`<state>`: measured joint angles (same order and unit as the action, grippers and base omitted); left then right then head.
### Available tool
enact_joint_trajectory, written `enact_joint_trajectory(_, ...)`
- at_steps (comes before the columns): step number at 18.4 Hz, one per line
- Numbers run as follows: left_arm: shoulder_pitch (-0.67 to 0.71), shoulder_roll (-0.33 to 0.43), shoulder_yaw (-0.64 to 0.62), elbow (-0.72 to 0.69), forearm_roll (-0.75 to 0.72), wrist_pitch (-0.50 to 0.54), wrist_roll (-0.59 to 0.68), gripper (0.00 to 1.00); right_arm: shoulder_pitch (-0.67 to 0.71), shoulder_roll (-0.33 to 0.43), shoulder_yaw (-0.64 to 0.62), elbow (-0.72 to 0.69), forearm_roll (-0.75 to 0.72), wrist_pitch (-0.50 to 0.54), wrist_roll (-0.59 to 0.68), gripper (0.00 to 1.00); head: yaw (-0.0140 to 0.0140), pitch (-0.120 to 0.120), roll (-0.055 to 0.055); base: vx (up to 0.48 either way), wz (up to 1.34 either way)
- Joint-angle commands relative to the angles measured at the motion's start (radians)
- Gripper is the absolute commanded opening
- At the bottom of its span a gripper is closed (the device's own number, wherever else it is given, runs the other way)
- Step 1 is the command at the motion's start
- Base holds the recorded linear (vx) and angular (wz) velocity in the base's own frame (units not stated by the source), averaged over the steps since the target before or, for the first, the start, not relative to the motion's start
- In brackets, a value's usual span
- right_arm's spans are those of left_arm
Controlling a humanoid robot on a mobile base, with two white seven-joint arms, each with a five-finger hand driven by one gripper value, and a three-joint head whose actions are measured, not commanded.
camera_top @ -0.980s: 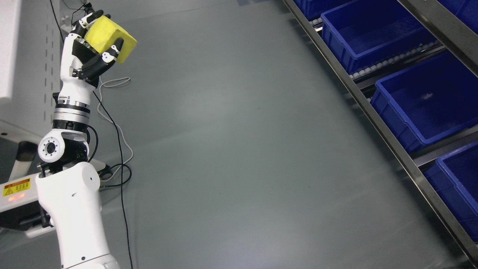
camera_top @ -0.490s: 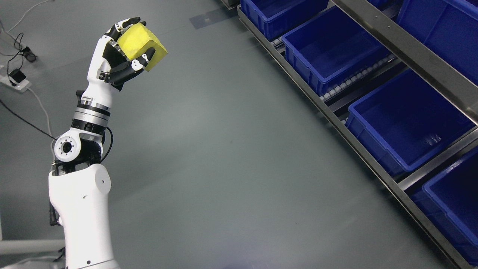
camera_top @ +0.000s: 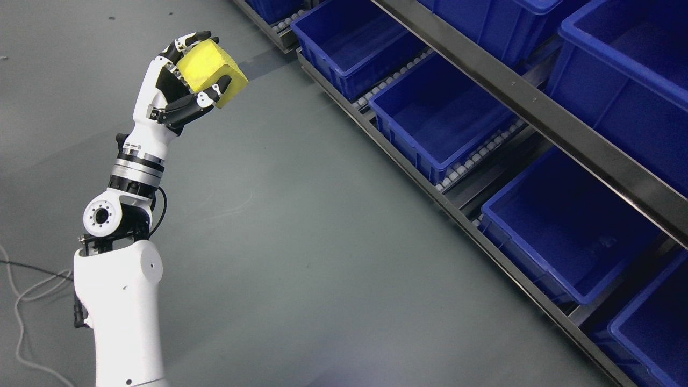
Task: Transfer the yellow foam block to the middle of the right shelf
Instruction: 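Hold the cube raised in the left hand while turning toward the blue bins, then extend the left hand over a blue bin and release the cube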
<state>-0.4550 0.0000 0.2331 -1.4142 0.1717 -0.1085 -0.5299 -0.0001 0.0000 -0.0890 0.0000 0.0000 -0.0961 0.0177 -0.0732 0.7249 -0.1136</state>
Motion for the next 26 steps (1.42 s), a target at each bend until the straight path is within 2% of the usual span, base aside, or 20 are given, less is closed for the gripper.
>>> enact_joint_trajectory(1, 0.036, 0.017, 0.018, -0.025, 0.0, -0.002, -0.007, 0.48, -0.001, -0.017, 0.0, -0.017, 0.0, -0.001, 0.001, 1.0, 0.0, 0.0, 0.0, 0.493, -0.34)
enact_joint_trajectory(6, 0.022, 0.017, -0.017, -0.067, 0.005, -0.022, -0.009, 0.48, -0.001, -0.017, 0.0, -0.017, 0.0, -0.001, 0.001, 1.0, 0.0, 0.0, 0.0, 0.421, -0.48)
enact_joint_trajectory(8, -0.008, 0.017, -0.052, -0.119, 0.008, -0.051, -0.009, 0.48, -0.001, -0.017, 0.0, -0.017, 0.0, -0.001, 0.001, 1.0, 0.0, 0.0, 0.0, 0.318, -0.52)
enact_joint_trajectory(12, -0.123, 0.017, -0.168, -0.215, 0.054, -0.039, -0.009, 0.47, -0.003, -0.017, 0.0, -0.017, 0.0, -0.001, 0.001, 1.0, 0.0, 0.0, 0.0, 0.25, -0.41)
enact_joint_trajectory(15, -0.241, 0.017, -0.237, -0.232, 0.055, 0.039, -0.009, 0.47, -0.001, -0.017, 0.0, -0.017, 0.0, -0.001, 0.001, 1.0, 0.0, 0.001, 0.0, 0.145, -0.23)
enact_joint_trajectory(17, -0.312, 0.017, -0.288, -0.223, 0.055, 0.135, -0.006, 0.47, -0.001, -0.017, 0.0, -0.017, 0.0, -0.001, 0.001, 1.0, 0.0, 0.0, 0.0, 0.148, -0.17)
enact_joint_trajectory(20, -0.419, 0.017, -0.31, -0.11, 0.02, 0.37, 0.007, 0.47, -0.001, -0.017, 0.0, -0.017, 0.0, -0.001, 0.001, 1.0, 0.0, 0.001, 0.0, 0.124, -0.16)
enact_joint_trajectory(24, -0.527, 0.017, -0.313, 0.134, -0.072, 0.452, 0.008, 0.48, -0.003, -0.017, 0.0, -0.017, 0.0, -0.001, 0.001, 1.0, 0.0, 0.0, 0.0, 0.084, -0.13)
enact_joint_trajectory(26, -0.554, 0.017, -0.333, 0.243, -0.083, 0.492, 0.024, 0.55, -0.001, -0.017, 0.0, -0.017, 0.0, -0.001, 0.001, 1.0, 0.0, 0.001, 0.0, 0.071, -0.13)
